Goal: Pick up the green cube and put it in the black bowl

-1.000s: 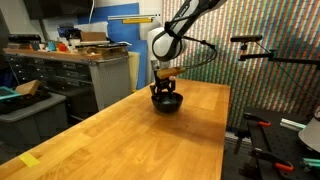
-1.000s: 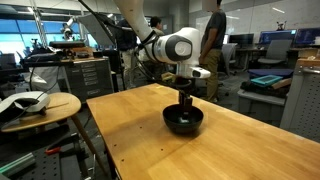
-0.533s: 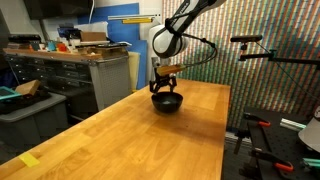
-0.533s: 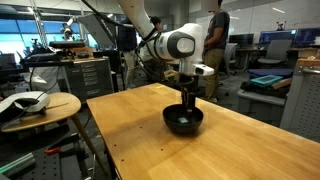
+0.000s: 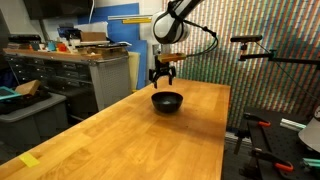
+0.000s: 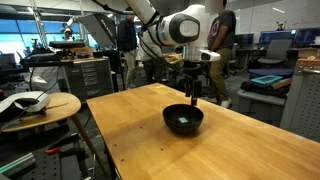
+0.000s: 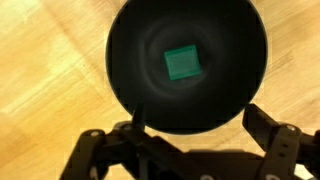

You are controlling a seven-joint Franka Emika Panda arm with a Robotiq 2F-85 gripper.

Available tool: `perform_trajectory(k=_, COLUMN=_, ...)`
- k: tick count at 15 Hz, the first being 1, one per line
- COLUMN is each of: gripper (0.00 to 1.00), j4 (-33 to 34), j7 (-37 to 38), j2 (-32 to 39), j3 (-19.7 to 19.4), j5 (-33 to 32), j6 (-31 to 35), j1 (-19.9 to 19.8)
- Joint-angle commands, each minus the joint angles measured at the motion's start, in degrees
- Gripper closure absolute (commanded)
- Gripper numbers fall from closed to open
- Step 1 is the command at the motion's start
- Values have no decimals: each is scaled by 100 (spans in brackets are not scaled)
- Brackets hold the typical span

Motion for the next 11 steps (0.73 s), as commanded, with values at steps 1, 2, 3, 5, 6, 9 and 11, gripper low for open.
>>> perform_trajectory(k=1, gripper=0, j4=-28, j7=-647, j2=-292, j3=187, j5=100, j6=-333, j1=-143)
perform_trajectory(k=2, gripper=0, j4=-34, j7=-793, j2=-330, j3=214, j5=90, j6=-389, j1=-144)
perform_trajectory(k=3, gripper=0, j4=-39, j7=-929, j2=-368, j3=245, j5=89, j6=-415, j1=-141)
perform_trajectory(k=5, gripper=0, j4=-27, j7=-1291, j2=-452, j3=361, j5=145, j6=-680, j1=-172)
perform_trajectory(k=6, gripper=0, j4=11, j7=-864, j2=-236, j3=207, j5=-18, j6=-368, j1=-48)
perform_trajectory(k=9, gripper=0, j4=11, j7=-1060, j2=-313, j3=283, j5=-16, j6=-538, j1=-51)
perform_trajectory(k=11, gripper=0, j4=11, j7=-1094, j2=-316, j3=285, j5=-16, j6=-559, j1=-59)
